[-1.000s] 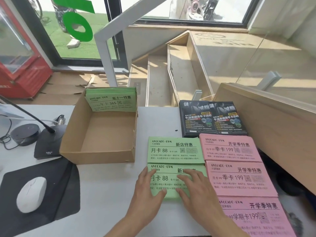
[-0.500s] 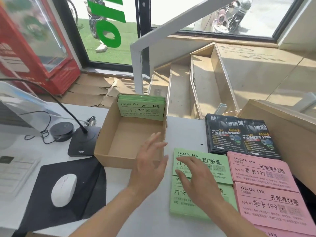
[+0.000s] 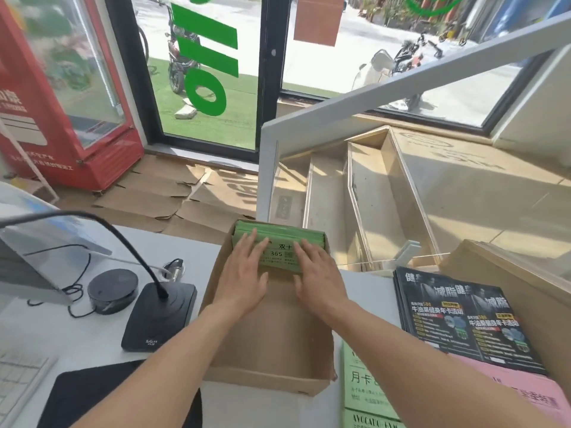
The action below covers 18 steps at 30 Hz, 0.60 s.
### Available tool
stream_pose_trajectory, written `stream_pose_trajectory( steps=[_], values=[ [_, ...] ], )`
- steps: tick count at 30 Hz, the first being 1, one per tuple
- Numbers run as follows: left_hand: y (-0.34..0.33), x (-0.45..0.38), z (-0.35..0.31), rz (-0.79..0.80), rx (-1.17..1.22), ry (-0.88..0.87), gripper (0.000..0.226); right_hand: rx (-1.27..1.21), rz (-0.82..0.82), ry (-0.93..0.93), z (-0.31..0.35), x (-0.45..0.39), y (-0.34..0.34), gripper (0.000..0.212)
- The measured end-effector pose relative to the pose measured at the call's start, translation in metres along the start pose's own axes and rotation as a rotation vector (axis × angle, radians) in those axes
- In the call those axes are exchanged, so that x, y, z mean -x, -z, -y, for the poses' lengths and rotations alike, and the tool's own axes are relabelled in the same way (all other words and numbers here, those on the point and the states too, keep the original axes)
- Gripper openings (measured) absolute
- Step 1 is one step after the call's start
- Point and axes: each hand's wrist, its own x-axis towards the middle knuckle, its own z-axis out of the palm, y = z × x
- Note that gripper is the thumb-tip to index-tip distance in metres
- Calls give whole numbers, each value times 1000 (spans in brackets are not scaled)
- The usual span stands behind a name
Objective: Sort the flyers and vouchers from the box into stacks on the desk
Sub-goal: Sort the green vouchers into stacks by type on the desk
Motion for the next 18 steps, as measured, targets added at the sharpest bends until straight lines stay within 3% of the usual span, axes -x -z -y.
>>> stream_pose_trajectory(
  steps=[5, 10, 18],
  values=[
    [-12, -18, 13, -18, -56, -81, 80, 122, 34, -15, -7, -26, -3, 76],
    [-28, -21, 18, 2, -10, -25, 79, 159, -7, 18, -11, -29, -11, 74],
    [-19, -20, 13, -70, 56, 26, 69, 104, -176, 102, -17, -22, -21, 51]
  ],
)
